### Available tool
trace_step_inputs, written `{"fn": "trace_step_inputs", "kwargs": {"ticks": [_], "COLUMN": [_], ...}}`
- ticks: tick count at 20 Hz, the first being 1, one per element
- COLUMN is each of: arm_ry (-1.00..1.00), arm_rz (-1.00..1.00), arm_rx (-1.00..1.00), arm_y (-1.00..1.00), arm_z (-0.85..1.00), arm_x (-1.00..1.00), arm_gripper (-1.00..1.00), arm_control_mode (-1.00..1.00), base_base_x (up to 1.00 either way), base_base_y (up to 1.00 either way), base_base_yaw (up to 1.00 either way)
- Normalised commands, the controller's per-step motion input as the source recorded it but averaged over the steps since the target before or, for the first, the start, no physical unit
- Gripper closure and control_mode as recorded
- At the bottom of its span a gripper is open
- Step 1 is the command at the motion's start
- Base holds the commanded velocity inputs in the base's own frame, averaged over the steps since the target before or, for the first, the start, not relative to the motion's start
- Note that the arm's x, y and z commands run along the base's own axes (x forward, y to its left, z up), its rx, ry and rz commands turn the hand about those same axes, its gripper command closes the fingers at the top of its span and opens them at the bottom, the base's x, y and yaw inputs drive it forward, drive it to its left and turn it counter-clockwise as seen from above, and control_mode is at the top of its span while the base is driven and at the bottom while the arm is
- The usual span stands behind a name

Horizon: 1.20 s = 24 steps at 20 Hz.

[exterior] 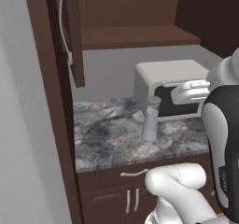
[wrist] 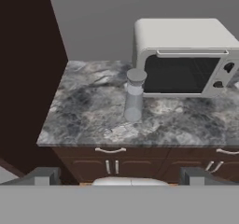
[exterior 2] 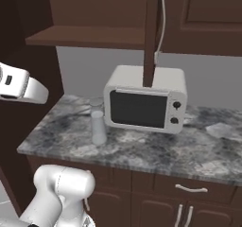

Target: There is a tray on the dining counter. Grab the cup, mug, and pitcher and place them on the tray. The pitcher may be placed next to the tray if it cannot fit the tray.

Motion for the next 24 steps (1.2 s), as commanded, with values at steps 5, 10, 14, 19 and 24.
{"fn": "trace_step_inputs", "kwargs": {"ticks": [5, 10, 14, 19, 24], "arm_ry": [0.0, 0.0, 0.0, 0.0, 0.0], "arm_rz": [0.0, 0.0, 0.0, 0.0, 0.0], "arm_rx": [0.0, 0.0, 0.0, 0.0, 0.0], "arm_y": [0.0, 0.0, 0.0, 0.0, 0.0], "arm_z": [0.0, 0.0, 0.0, 0.0, 0.0], "arm_x": [0.0, 0.0, 0.0, 0.0, 0.0], "arm_gripper": [-1.0, -1.0, -1.0, -1.0, -1.0], "arm_control_mode": [1.0, 1.0, 1.0, 1.0, 1.0], "base_base_x": [0.26, 0.26, 0.5, 0.6, 0.17], "base_base_y": [-0.48, -0.33, 0.0, 0.2, 0.29], "base_base_yaw": [0.0, 0.0, 0.0, 0.0, 0.0]}}
